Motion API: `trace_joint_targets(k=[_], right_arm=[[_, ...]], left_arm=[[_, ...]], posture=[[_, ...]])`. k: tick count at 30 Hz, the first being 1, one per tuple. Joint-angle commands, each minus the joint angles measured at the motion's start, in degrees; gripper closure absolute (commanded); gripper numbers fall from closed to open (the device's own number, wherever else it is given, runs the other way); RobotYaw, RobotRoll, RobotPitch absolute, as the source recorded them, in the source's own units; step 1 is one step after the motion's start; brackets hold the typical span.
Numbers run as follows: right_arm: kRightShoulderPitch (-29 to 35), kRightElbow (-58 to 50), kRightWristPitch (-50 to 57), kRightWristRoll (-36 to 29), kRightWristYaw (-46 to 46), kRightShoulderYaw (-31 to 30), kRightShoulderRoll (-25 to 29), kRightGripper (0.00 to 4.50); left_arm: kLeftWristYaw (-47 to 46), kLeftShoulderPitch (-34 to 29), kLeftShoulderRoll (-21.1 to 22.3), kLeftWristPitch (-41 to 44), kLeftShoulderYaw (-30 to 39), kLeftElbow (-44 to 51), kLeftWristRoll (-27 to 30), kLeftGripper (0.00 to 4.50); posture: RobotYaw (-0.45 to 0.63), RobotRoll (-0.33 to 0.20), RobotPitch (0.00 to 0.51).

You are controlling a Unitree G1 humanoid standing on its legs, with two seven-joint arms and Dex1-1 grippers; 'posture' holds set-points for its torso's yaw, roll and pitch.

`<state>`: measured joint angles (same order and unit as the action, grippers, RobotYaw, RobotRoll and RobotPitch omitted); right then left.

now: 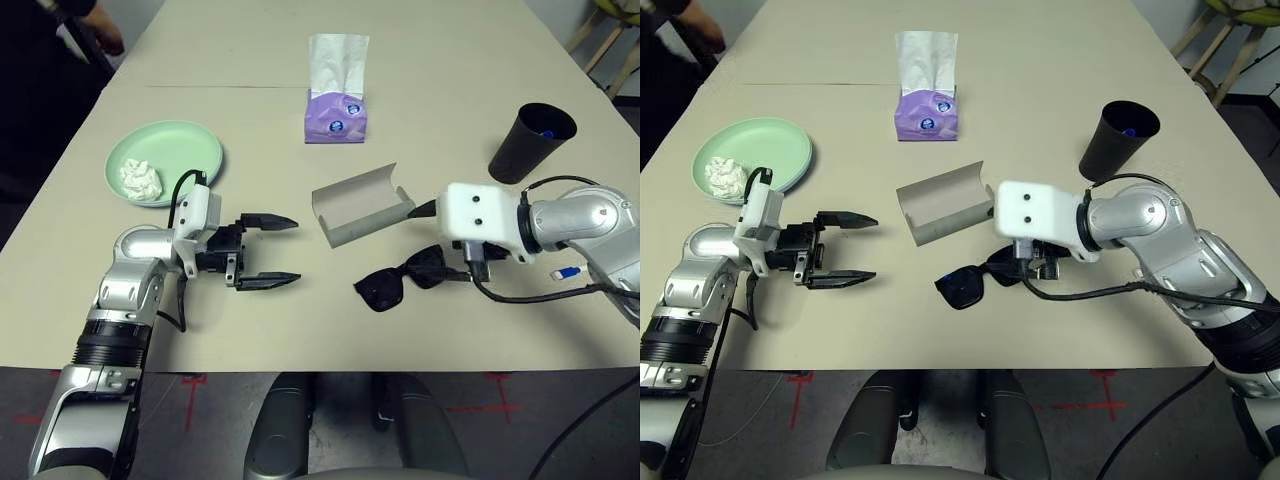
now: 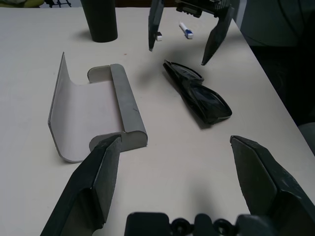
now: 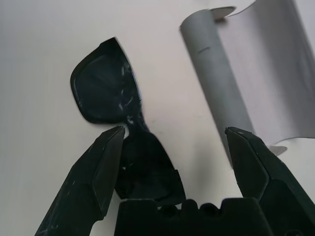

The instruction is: Organize and tidy the items on the table.

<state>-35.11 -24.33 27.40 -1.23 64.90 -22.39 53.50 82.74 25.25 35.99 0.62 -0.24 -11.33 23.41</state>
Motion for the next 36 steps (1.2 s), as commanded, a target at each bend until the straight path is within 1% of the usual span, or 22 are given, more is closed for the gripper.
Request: trace_joint_targets(k=[1,5,8,16,25,31,36], right_arm=[[-2.2,-2.9,3.0,4.4,1.0,-3.3,-0.2,0.0],[-6.3,-5.3,8.3,8.4,3.1,-7.6,-1.2,0.0],[-8.8,-6.5,12.1,11.7,5.8,-11.1,-0.6,0.0],[-12.9,-4.1,12.4,17.3,10.3,-16.7,-2.6,0.0],[-14.0,-2.1,8.4,19.7,14.7,-17.9,-3.8,0.0],[-13.1,-0.6,4.6,22.3,15.5,-18.6,-5.2,0.0],[-12.7,0.0,3.5,24.1,15.9,-18.2,-6.9,0.0]], left_arm=[[-0.5,-1.0,-0.8,-0.3,-1.0,1.5,0.0,0.04],[-1.3,-0.9,-1.8,-0.5,-1.3,1.7,0.0,0.04],[-1.9,-0.8,-2.3,-0.3,-1.5,1.9,-0.1,0.04],[-2.4,-0.9,-2.4,-0.1,-2.1,2.6,-0.2,0.04],[-1.5,-1.4,-1.7,0.2,-2.7,3.6,-0.1,0.04],[-1.4,-1.3,-1.5,-0.6,-3.0,3.6,-0.6,0.04],[-1.4,-1.3,-1.6,-1.1,-3.2,3.5,-0.7,0.04]], posture=[[0.12,0.0,0.197],[0.13,0.0,0.194],[0.14,0.0,0.189],[0.15,0.0,0.185],[0.15,0.0,0.188],[0.15,0.0,0.188],[0.15,0.0,0.188]])
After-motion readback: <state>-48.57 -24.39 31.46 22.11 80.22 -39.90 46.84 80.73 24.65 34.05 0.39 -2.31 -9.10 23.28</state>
